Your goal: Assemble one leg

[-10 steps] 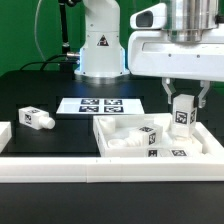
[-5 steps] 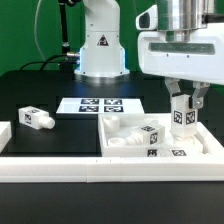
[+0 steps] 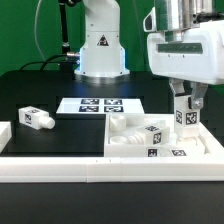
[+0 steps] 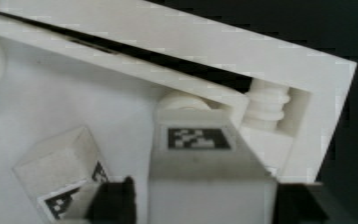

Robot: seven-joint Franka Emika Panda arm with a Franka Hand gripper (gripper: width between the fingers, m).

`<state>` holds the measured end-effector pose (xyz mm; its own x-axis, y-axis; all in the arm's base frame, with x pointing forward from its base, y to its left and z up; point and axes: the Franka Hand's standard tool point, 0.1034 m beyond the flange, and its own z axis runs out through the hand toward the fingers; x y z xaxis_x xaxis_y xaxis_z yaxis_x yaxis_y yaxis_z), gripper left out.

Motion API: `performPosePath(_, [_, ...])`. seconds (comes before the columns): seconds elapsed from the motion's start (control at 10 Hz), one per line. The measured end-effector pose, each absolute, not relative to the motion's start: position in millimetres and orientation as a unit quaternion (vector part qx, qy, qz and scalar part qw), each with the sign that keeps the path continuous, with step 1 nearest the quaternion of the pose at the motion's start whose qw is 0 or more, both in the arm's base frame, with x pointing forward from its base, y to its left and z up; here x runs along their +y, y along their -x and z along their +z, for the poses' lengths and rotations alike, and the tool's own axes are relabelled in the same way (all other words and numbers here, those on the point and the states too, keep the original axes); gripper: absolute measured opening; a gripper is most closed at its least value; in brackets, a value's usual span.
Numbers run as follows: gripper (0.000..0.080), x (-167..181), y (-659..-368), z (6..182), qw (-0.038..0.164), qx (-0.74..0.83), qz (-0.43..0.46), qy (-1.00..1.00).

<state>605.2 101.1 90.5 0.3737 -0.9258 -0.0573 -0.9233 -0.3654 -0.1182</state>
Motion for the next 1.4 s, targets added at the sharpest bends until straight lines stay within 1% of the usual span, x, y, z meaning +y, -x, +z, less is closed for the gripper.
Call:
performPosePath(0.1, [0.0609,101.8,-610.0,93.0,0.066,0.527,-0.015,0.847])
performPosePath(0.2, [0.0609,101.2,-608.6,91.7,0.064,0.495,-0.017,0.867])
performPosePath(0.3, [0.0637,101.1,-608.5,91.4,0.063,0.472,-0.018,0.879])
performPosePath(0.4, [0.0647,100.9,-608.6,91.4,0.063,0.429,-0.021,0.901])
performPosePath(0.5, [0.0647,100.3,-608.0,91.4,0.054,0.377,-0.024,0.924])
performPosePath(0.7, [0.0649,99.7,-608.0,92.7,0.017,0.222,-0.036,0.974])
performPosePath(0.8, [0.0649,101.7,-607.9,93.7,0.005,0.158,-0.04,0.987])
performPosePath(0.9, [0.0649,104.5,-606.7,93.3,-0.002,0.115,-0.041,0.993])
performPosePath(1.3, [0.0649,106.3,-600.5,88.2,-0.011,-0.022,-0.035,0.999])
performPosePath(1.4, [0.0623,105.0,-600.7,88.2,-0.01,-0.036,-0.034,0.999])
